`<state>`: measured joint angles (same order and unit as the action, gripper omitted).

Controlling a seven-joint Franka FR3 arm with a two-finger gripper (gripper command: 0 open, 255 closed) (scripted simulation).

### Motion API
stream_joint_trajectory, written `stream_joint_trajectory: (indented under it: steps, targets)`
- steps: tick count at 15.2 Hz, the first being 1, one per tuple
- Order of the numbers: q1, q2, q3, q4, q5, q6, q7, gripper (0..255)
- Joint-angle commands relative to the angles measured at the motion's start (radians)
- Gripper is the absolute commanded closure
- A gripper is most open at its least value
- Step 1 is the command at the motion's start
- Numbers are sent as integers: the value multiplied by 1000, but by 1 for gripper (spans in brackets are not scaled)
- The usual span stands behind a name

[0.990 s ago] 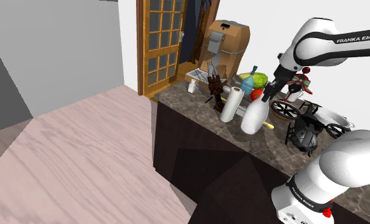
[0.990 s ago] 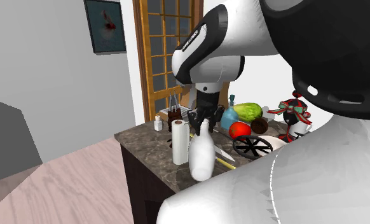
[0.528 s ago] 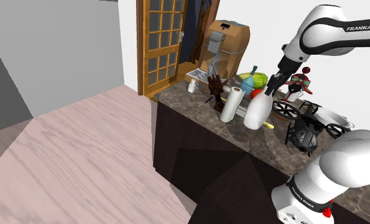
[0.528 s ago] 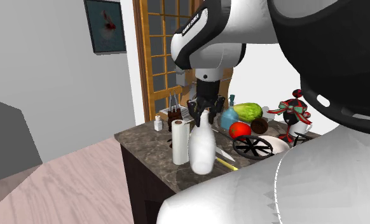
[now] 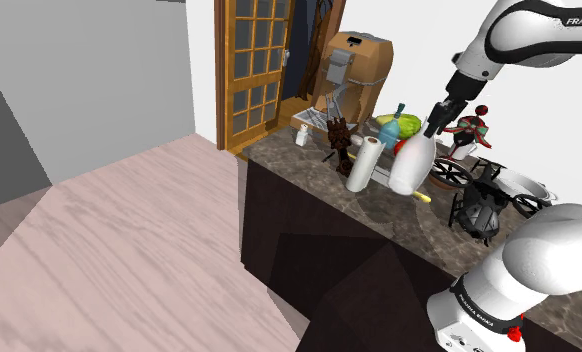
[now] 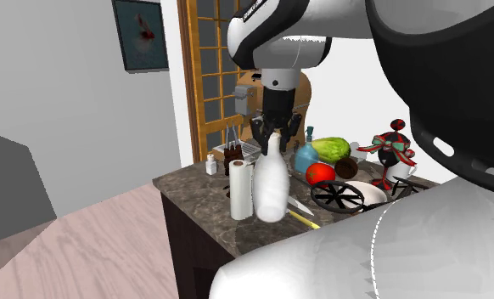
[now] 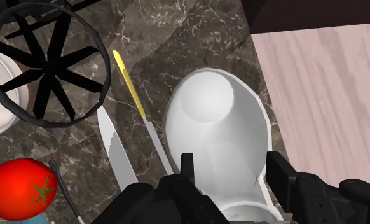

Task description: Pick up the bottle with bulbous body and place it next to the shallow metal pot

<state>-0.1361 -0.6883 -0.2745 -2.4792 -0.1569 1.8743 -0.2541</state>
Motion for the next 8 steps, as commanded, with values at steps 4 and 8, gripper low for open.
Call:
stream_joint_trajectory:
  steps: [4,8]
  targets:
    - [3,1,7,68,7,-66,-3,255]
    - [7,6,14,124,13,-118,-3,255]
